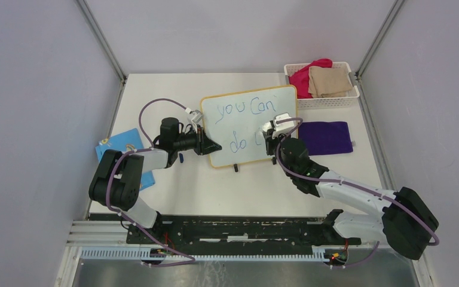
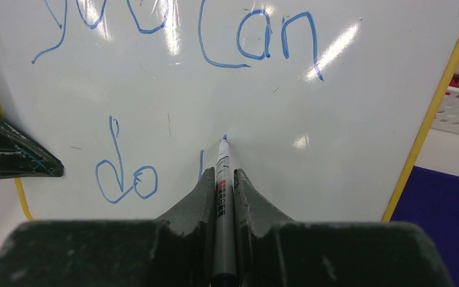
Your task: Write a sentence on the whiteboard
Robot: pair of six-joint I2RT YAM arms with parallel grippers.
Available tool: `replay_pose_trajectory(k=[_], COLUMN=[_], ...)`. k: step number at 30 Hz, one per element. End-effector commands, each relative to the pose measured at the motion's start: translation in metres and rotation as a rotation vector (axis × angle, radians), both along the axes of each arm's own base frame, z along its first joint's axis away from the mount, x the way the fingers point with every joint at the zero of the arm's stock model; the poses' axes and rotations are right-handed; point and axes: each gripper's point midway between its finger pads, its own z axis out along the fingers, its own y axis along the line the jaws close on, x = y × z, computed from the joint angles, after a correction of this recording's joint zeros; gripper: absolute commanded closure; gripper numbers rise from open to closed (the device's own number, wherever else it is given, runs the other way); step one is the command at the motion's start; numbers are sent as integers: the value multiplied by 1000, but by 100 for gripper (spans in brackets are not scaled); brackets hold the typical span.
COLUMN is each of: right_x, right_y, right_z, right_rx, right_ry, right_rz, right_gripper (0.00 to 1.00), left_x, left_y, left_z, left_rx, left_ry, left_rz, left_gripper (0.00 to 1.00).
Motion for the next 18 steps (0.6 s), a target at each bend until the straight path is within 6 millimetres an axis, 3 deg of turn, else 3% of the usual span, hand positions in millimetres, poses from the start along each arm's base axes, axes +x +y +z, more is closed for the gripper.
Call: replay_pose_trajectory(k=[1, 10, 18], right_x=[-6, -23, -36], right_y=[-7, -15, -19], right_z=[-13, -45, -62], right_rx=[17, 11, 22], right_ry=[17, 77, 112], right_rz=[-6, 20, 38], right_gripper=[100, 100, 100], left_x=[-14, -13, -14], left_y=[9, 9, 9], left_z=[-48, -48, -49], left_rx=[139, 138, 141], left_ry=[105, 105, 110], left_rz=[31, 31, 32], left_gripper=[98, 98, 98])
